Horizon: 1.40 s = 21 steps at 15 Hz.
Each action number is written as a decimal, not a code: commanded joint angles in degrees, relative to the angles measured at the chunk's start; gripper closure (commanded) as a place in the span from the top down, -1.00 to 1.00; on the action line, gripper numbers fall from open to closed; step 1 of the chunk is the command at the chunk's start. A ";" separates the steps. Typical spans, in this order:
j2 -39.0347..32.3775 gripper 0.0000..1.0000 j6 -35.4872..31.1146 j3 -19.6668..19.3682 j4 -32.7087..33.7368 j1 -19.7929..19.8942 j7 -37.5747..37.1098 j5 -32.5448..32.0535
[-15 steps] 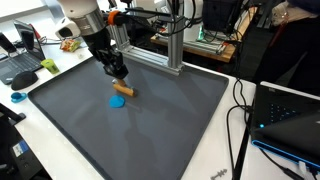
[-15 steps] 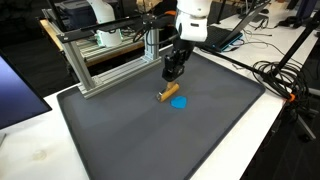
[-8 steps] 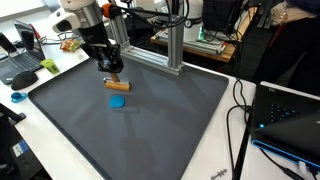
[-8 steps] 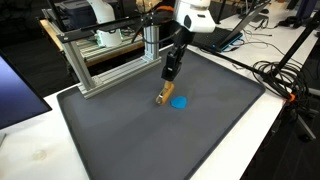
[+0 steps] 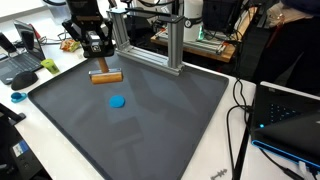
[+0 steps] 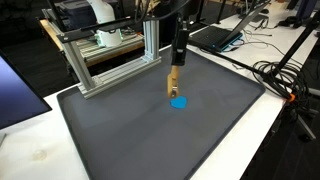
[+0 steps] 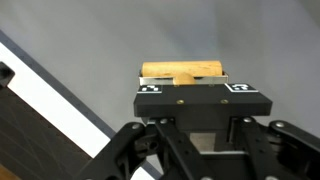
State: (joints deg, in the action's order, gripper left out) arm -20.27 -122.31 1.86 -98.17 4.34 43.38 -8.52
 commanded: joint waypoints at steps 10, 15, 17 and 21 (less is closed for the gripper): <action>-2.37 -0.56 -2.89 2.80 0.08 2.54 19.59 10.47; -4.99 -0.56 0.61 3.47 2.18 3.36 29.69 9.40; -5.75 -0.56 0.11 3.32 2.48 3.01 32.49 8.82; -7.37 -0.56 -0.86 3.13 4.00 2.53 36.07 8.56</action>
State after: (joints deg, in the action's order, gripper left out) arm -26.35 -123.71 5.13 -96.87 7.18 76.62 1.10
